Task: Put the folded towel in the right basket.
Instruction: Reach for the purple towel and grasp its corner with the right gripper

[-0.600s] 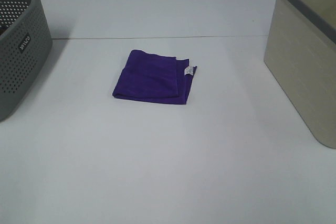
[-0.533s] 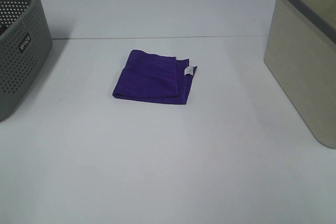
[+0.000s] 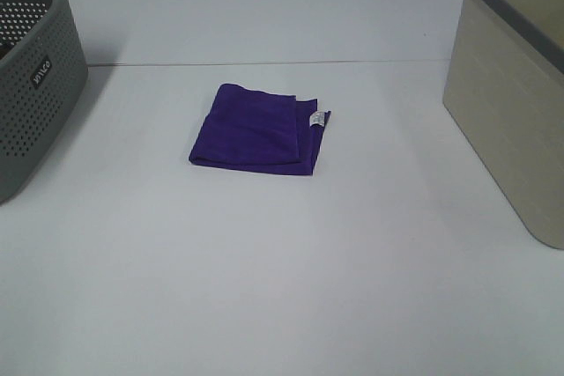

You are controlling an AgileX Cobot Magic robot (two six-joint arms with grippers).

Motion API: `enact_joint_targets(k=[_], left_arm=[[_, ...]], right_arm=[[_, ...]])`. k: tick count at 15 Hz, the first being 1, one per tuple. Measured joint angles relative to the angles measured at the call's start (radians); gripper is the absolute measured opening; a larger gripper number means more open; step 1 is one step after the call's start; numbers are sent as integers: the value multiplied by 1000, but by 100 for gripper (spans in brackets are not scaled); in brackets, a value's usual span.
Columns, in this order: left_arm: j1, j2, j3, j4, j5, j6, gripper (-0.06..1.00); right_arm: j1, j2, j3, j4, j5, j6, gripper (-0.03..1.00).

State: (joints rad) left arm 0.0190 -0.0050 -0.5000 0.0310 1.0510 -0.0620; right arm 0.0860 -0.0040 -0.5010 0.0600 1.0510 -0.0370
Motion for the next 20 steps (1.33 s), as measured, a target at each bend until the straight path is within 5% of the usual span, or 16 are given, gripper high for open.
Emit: enact_joint_targets(k=[20], left_arm=[[0, 0, 0, 0, 0, 0, 99]], right_arm=[[0, 0, 0, -1, 0, 0, 98]])
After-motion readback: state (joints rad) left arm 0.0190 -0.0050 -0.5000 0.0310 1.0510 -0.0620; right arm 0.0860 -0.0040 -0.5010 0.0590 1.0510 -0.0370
